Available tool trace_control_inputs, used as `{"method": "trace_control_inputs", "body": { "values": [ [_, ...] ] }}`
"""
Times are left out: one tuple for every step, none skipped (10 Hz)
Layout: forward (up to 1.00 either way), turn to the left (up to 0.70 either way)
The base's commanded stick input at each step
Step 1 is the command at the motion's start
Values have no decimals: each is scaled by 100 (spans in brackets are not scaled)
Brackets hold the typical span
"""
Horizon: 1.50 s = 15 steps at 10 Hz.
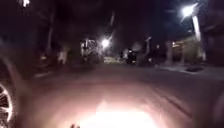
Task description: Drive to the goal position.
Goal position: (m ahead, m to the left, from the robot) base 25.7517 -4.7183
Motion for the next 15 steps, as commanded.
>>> {"method": "trace_control_inputs", "body": {
  "values": [
    [100,0],
    [100,0],
    [100,0],
    [100,0],
    [100,0],
    [100,0],
    [100,0],
    [100,0],
    [100,0],
    [100,0],
    [100,0],
    [100,0],
    [100,0],
    [100,0],
    [100,0]
  ]
}}
